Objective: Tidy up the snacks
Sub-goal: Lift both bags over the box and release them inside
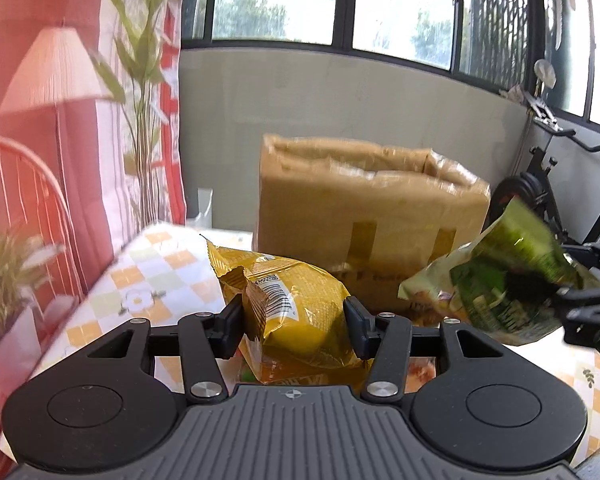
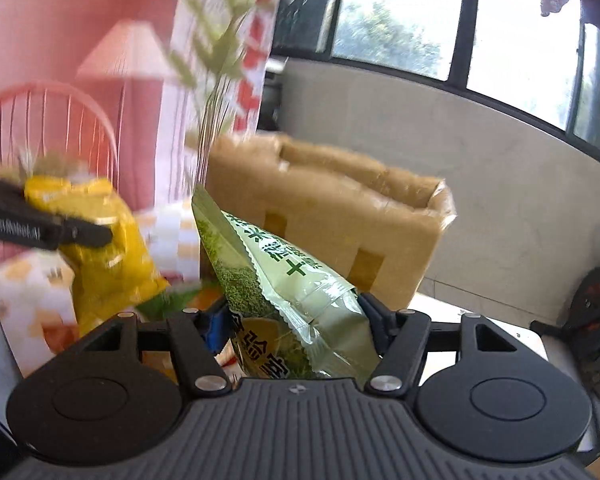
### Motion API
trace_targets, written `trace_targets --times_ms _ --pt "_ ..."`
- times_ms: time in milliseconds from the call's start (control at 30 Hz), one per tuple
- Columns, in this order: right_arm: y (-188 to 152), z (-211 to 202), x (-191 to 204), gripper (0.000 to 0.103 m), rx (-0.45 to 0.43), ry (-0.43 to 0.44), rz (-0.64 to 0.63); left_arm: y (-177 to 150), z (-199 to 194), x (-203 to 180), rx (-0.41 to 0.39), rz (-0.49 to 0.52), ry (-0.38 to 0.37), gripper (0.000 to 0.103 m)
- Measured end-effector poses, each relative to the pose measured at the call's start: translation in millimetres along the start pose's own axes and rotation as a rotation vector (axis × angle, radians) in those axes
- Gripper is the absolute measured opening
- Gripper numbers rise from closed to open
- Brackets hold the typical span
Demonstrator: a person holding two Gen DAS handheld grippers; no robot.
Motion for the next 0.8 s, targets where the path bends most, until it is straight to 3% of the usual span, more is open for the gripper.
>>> trace_targets --times_ms 233,433,633,800 --pt "61.0 -30.4 -28.9 0.066 -0.103 0.020 0.123 52.7 -18.9 -3.9 -0.110 0.076 -0.010 0.054" --pt "123.0 -25.1 -61.5 0.066 -0.155 0.046 0.250 111.4 -13.2 -11.3 -0.201 0.156 -0.009 0.054" --pt "170.1 28.7 -90.3 0.066 -0.130 0.030 0.368 170.3 26.4 -25.3 -0.230 0.244 -0.018 0.054" --pt "174.1 95.1 -109.8 0.066 -0.018 0.025 0.537 201.9 71.3 -35.1 -0.233 0.298 -0.010 0.054"
Point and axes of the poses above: each gripper's, at about its wrist camera, not at the fingertips, and z roughly the way its jaws point, x to its left, y to its top, the point moved 9 cm from there along z, roughly the way its jaws point, and after that the axes turned 9 degrees about -y, right-handed, at the moved point
